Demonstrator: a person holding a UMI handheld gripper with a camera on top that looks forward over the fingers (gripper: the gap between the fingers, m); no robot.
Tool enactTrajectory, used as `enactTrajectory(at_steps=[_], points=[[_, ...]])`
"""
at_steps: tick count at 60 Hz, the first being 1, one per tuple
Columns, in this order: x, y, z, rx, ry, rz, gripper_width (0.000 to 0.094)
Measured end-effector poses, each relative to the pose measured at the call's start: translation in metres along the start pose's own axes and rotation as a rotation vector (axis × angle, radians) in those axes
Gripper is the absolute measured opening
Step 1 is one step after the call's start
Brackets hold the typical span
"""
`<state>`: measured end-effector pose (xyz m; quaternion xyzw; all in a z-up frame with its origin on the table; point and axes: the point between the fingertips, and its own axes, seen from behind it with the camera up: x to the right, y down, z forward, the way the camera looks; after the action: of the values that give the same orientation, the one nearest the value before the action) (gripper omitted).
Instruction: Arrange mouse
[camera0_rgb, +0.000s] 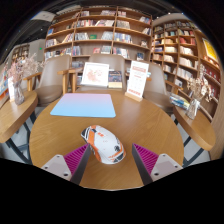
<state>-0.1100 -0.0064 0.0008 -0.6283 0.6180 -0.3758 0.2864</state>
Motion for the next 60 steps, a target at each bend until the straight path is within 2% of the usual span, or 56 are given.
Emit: enactTrajectory(at_steps=[28,31,33,40,45,54,60], points=[[0.035,-0.024,0.063,-0.037,0.041,0.091,0.0841],[0.030,-0.023,0.064,-0.040,0.018,0.102,0.0717],[0.021,-0.023,0.065,-0.041,-0.013,0.107,0.0502],[0.024,-0.026,0.060,-0.053,0.018,0.060,0.0438],[0.017,-0.038,0.049,-0.047,-0.007,0.075,0.0430],[-0.004,-0.107,0.030,0.049,-0.066,0.085,0.0432],[-0.020,-0.156,0.049,0.096,-0.066,0.060,0.0430]])
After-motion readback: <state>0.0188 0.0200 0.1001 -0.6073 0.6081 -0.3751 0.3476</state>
